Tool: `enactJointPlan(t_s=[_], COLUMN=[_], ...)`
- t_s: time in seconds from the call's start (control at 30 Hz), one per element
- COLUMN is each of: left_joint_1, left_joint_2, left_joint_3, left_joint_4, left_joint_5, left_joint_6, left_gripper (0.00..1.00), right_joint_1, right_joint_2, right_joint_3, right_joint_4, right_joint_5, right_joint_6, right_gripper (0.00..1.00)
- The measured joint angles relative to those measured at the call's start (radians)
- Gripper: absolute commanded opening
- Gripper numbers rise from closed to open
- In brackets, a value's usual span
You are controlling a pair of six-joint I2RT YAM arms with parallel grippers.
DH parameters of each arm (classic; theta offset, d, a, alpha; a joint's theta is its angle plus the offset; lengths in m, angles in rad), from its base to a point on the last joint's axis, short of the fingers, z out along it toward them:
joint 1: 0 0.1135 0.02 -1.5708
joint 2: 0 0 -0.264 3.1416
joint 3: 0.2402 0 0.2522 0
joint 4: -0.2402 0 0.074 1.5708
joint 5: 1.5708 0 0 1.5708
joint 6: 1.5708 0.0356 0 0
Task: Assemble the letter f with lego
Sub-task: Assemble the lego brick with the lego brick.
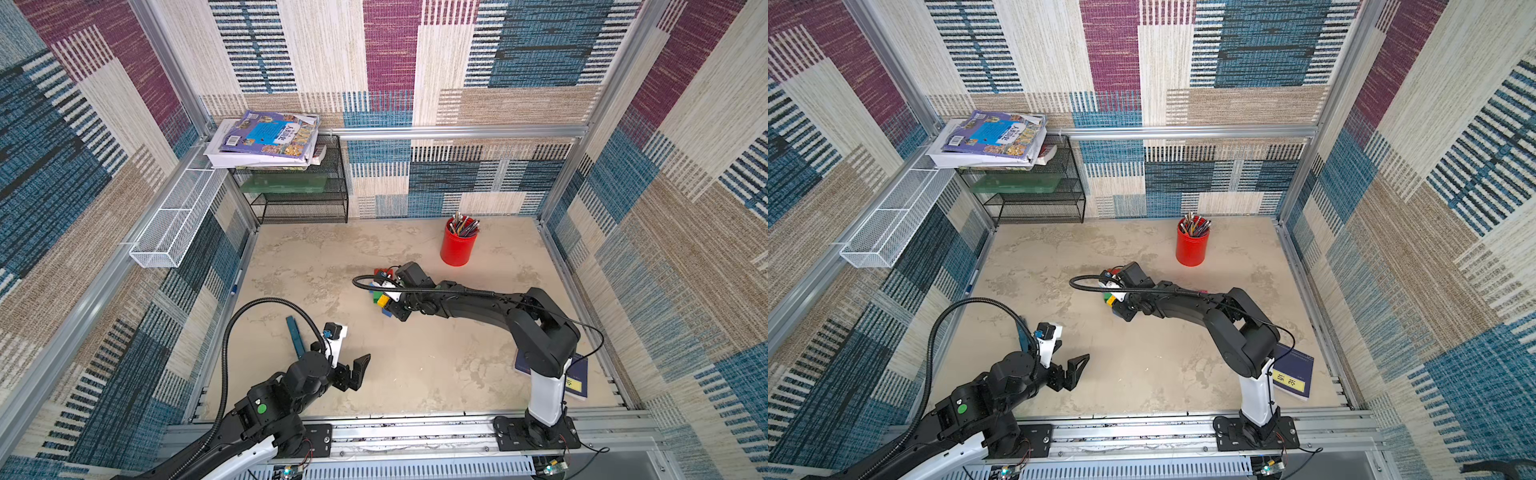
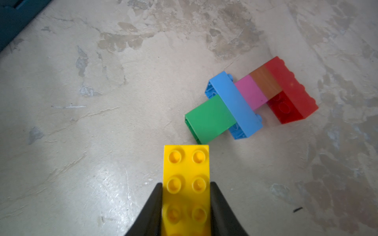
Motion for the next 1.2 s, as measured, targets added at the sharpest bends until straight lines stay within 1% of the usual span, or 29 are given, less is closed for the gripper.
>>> enactJointPlan(t_s=[0.13, 0.3, 0.47, 0.53, 0.7, 0.8, 1.0, 1.2], left_joint_1=[0.000, 0.000, 0.000, 0.000, 0.000, 0.000, 0.000, 0.000], left_joint_2=[-0.001, -0.001, -0.001, -0.001, -0.001, -0.001, -0.001, -0.001], left_joint_3=[0.000, 0.000, -0.002, -0.002, -0.006, -0.006, -0.006, -0.007], left_joint_4=[0.000, 0.000, 0.000, 0.000, 0.000, 0.000, 0.000, 0.000], left_joint_5=[0.000, 0.000, 0.000, 0.000, 0.000, 0.000, 0.000, 0.000], left_joint_6=[0.000, 0.000, 0.000, 0.000, 0.000, 0.000, 0.000, -0.001], left_gripper=[0.99, 0.99, 0.99, 0.99, 0.99, 0.99, 0.99, 0.99], right_joint_1=[0.006, 0.026, 0.044, 0.046, 0.045, 0.044, 0.045, 0.044], right_joint_2=[-0.026, -0.076, -0.104, -0.107, -0.100, -0.093, -0.089, -0.087], right_joint_3=[-0.007, -0.027, -0.045, -0.045, -0.019, 0.005, 0.036, 0.040], right_joint_4=[-0.013, -0.095, -0.138, -0.146, -0.184, -0.212, -0.269, -0.285], right_joint_5=[0.006, 0.005, -0.013, -0.016, -0.016, -0.016, -0.016, -0.015], right_joint_6=[0.000, -0.008, -0.027, -0.027, -0.021, -0.015, -0.011, -0.011], right_gripper=[0.15, 0.16, 0.18, 0.20, 0.29, 0.33, 0.38, 0.41])
